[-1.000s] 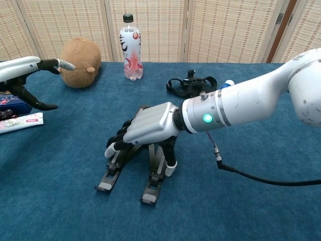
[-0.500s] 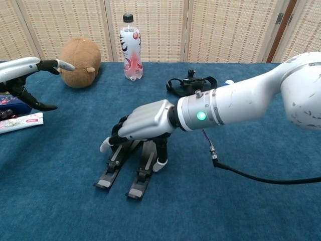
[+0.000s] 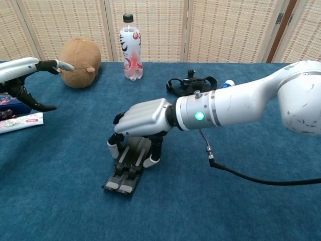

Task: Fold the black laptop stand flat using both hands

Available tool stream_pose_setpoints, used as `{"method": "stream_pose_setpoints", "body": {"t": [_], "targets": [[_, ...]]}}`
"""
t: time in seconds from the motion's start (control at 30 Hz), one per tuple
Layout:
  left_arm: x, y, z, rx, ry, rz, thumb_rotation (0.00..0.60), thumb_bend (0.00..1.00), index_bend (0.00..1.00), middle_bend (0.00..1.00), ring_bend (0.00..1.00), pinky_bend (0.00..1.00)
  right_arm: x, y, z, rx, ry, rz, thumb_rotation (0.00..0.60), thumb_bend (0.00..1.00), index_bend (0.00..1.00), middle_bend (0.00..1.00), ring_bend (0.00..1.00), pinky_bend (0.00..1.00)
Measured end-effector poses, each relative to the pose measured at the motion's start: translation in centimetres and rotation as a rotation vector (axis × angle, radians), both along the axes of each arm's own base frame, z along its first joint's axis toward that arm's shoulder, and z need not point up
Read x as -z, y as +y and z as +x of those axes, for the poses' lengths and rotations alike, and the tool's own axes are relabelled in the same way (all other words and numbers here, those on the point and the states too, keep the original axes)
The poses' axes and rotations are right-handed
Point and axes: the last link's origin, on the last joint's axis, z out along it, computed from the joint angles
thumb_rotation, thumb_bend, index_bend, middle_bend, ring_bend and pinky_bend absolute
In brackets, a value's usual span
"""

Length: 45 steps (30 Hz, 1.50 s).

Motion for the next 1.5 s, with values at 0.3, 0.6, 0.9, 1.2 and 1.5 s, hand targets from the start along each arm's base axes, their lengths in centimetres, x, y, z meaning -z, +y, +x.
{"method": "stream_pose_setpoints", "body": {"t": [0.3,0.6,0.9,1.2,1.5], "targets": [[0.0,-0.1,0.1,0.005,-0.002,0.002,0.600,0.22,0.10,0.08,0.11,0.00,-0.4,0.1,-0.2,0.006,-0.001,0.001,0.600,0.20,0.13,0.26,0.05,0.00],[-0.4,-0.4,0.6,0.017,0.008,0.015,0.600,0.22,0.08,0.07,0.11,0.00,-2.5,0.6,-0.9,0.025,-0.045,-0.077,0.600,0.07,0.00,0.00,0.00,0.00],[-1.8,-1.3,0.3,0.011,0.040,0.114,0.600,0.22,0.08,0.07,0.11,0.00,-9.0,2.8,-4.8,0.179,-0.158,-0.298,0.600,0.06,0.00,0.00,0.00,0.00],[-3.9,-4.1,-2.0,-0.038,0.104,0.221,0.600,0.22,0.08,0.07,0.11,0.00,-18.2,7.1,-12.9,0.488,-0.222,-0.622,0.600,0.06,0.00,0.00,0.00,0.00],[-6.1,-8.6,-4.4,-0.072,0.134,0.306,0.600,0.22,0.08,0.07,0.11,0.00,-24.1,13.1,-20.1,0.691,-0.198,-0.856,0.600,0.06,0.00,0.00,0.00,0.00]]}}
